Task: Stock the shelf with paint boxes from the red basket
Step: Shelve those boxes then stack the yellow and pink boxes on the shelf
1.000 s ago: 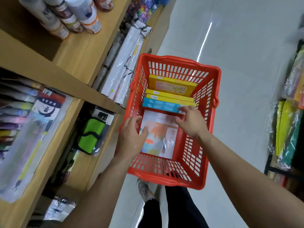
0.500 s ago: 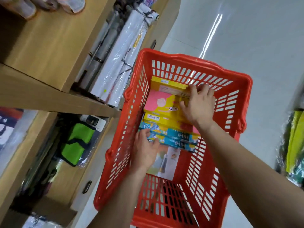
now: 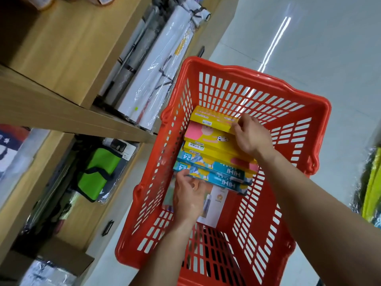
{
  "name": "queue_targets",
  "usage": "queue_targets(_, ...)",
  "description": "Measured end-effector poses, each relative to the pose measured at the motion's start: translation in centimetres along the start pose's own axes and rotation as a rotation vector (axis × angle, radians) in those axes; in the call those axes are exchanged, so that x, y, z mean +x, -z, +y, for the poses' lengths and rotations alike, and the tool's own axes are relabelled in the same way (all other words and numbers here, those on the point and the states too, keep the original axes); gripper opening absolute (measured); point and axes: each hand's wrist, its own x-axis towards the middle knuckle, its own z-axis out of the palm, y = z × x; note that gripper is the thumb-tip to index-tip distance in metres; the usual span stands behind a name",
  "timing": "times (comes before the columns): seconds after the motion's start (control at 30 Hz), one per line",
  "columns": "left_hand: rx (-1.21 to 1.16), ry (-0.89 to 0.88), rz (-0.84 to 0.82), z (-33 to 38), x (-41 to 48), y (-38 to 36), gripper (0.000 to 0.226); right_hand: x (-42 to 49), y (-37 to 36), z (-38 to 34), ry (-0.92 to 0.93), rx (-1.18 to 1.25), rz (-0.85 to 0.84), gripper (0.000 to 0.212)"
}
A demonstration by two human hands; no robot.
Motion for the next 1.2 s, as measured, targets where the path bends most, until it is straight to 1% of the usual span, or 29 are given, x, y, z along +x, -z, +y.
queue_targets(0.07,-0.044,0.019,0.021,-0.2,0.0,-0.5,0.050,0.5,-0.3,0.0,-0.005,-0.047,-0.036,0.047)
queue_targets(0.17,-0.094,0.035,0.032,-0.3,0.0,-1.2,0.054,0.3,-1.3,0.4,0.016,-0.149,-0.151,0.061)
queue_targets(0.2,-0.101,0.032,0.039,-0.4,0.0,-1.3,0.055,0.4,-1.6,0.6,0.020,-0.157,-0.160,0.063)
queue_targets(0.33,-0.110,0.030,0.051,-0.5,0.3,-1.7,0.053,1.7,-1.9,0.8,0.014,-0.045,-0.108,0.057)
queue_targets(0.47,-0.121,0.039,0.067,-0.6,0.5,-1.9,0.056,2.4,-2.7,0.9,0.007,-0.132,-0.164,0.067)
queue_targets(0.57,-0.130,0.025,0.067,-0.5,0.3,-2.0,0.057,2.5,-2.6,1.2,0.011,-0.183,-0.158,0.073)
queue_targets(0.77,-0.137,0.000,0.044,-1.3,-0.1,-1.6,0.057,1.9,-3.3,1.1,0.055,-0.163,-0.126,0.070)
queue_targets(0.97,-0.135,0.019,0.027,-1.5,-0.4,-1.7,0.063,2.1,-3.0,1.1,0.008,-0.194,-0.199,0.093)
queue_targets(1.1,-0.149,0.022,0.026,-1.6,-0.3,-1.8,0.061,2.3,-3.0,1.1,0.010,-0.138,-0.219,0.098)
queue_targets(1.2,-0.213,0.036,0.040,-1.5,-0.3,-2.0,0.058,2.4,-2.7,1.1,0.002,-0.107,-0.230,0.104)
